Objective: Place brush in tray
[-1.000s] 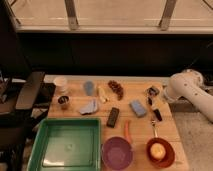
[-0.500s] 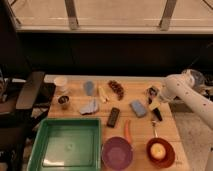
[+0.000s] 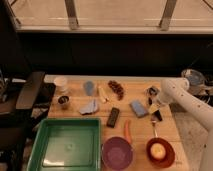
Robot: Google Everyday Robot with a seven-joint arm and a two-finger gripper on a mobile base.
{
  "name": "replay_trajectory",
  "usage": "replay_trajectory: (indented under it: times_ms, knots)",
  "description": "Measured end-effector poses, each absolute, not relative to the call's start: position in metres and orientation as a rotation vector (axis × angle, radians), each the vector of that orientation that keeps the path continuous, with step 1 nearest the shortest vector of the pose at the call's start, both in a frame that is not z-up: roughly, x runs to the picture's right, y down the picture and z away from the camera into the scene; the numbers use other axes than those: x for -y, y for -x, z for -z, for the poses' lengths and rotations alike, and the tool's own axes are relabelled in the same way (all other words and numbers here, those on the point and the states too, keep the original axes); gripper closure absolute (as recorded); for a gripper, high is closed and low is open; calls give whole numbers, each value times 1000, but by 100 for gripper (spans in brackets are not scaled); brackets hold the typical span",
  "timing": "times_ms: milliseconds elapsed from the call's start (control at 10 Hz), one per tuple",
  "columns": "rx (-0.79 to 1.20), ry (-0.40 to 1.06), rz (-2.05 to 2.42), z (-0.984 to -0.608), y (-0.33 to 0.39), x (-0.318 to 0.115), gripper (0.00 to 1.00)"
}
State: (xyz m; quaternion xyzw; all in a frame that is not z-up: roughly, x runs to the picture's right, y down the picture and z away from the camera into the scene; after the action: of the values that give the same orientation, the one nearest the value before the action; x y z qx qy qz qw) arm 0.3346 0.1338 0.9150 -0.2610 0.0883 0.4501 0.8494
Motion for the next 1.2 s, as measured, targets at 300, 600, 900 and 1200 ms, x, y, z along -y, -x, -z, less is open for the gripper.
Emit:
replay_trajectory:
  times_ms: [300,600,900,1200]
  knots:
    - [-179,519,-898,-896,-330,-127,88]
    - [-133,453,-862,-859,-321,-100,100]
    - [-62,384,-814,-821,-303,-74,100]
    - [51,322,-742,-778,-263,-53,100]
